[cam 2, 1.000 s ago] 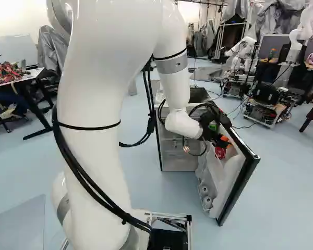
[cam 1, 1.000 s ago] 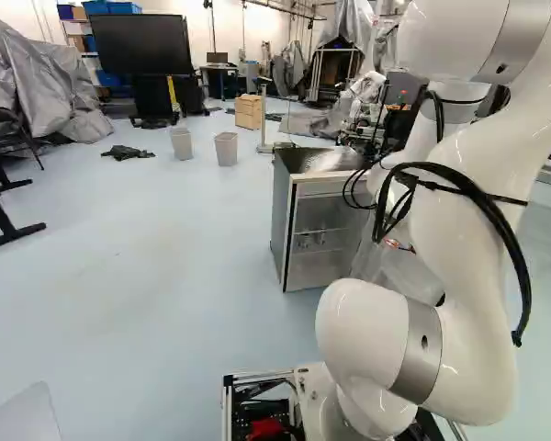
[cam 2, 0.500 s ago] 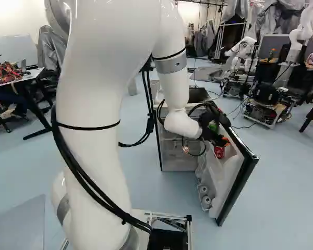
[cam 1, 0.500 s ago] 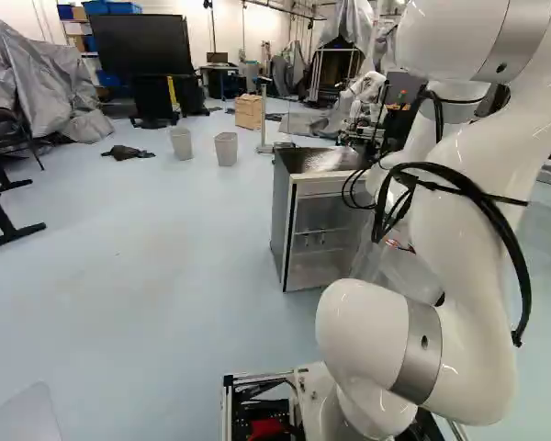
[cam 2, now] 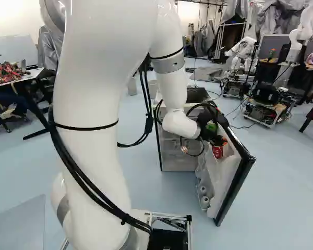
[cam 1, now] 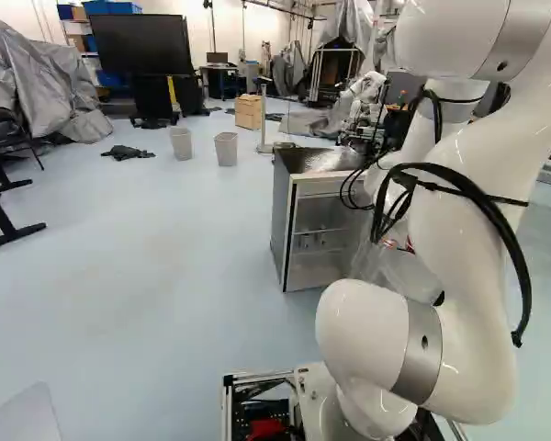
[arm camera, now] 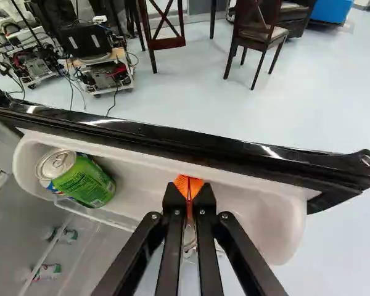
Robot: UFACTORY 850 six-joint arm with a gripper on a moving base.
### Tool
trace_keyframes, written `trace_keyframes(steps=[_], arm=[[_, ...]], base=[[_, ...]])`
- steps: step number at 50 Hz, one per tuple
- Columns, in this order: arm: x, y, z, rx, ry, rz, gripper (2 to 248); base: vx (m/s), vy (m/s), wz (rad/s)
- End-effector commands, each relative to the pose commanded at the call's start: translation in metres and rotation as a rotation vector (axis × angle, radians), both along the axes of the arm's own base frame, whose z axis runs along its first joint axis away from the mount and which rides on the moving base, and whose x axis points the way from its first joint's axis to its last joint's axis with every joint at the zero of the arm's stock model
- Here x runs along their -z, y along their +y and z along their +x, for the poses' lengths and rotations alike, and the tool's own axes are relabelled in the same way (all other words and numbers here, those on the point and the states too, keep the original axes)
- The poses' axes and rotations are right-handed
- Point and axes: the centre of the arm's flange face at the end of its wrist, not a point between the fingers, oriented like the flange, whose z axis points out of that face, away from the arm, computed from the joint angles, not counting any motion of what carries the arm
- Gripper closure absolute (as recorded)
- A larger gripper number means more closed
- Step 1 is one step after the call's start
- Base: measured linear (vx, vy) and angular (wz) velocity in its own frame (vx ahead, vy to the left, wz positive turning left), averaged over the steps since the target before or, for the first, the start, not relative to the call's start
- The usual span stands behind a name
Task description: Grab a drink from the fridge
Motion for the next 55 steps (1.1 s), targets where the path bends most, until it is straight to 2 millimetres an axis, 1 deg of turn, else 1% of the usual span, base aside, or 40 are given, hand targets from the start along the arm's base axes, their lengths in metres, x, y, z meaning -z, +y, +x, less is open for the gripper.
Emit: trace_keyframes(steps=[13, 14, 19, 20, 24, 25, 29, 30, 35, 36, 40, 41, 45, 46, 55], arm=[[-0.0002, 0.0041, -0.0009, -0.007, 0.002, 0.001, 218], [-0.0002, 0.0041, -0.0009, -0.007, 0.002, 0.001, 211], [-0.0002, 0.0041, -0.0009, -0.007, 0.002, 0.001, 211], [-0.0002, 0.0041, -0.0009, -0.007, 0.002, 0.001, 181], [-0.0002, 0.0041, -0.0009, -0.007, 0.002, 0.001, 181], [-0.0002, 0.0041, -0.0009, -0.007, 0.002, 0.001, 148], [-0.0002, 0.0041, -0.0009, -0.007, 0.002, 0.001, 148], [-0.0002, 0.0041, -0.0009, -0.007, 0.002, 0.001, 114], [-0.0002, 0.0041, -0.0009, -0.007, 0.002, 0.001, 114], [-0.0002, 0.0041, -0.0009, -0.007, 0.002, 0.001, 76], [-0.0002, 0.0041, -0.0009, -0.007, 0.002, 0.001, 76], [-0.0002, 0.0041, -0.0009, -0.007, 0.002, 0.001, 38], [-0.0002, 0.0041, -0.0009, -0.007, 0.002, 0.001, 38], [-0.0002, 0.0041, -0.0009, -0.007, 0.002, 0.001, 5], [-0.0002, 0.0041, -0.0009, -0.007, 0.002, 0.001, 3]], base=[[0.0, 0.0, 0.0], [0.0, 0.0, 0.0], [0.0, 0.0, 0.0], [0.0, 0.0, 0.0], [0.0, 0.0, 0.0], [0.0, 0.0, 0.0], [0.0, 0.0, 0.0], [0.0, 0.0, 0.0], [0.0, 0.0, 0.0], [0.0, 0.0, 0.0], [0.0, 0.0, 0.0], [0.0, 0.0, 0.0], [0.0, 0.0, 0.0], [0.0, 0.0, 0.0], [0.0, 0.0, 0.0]])
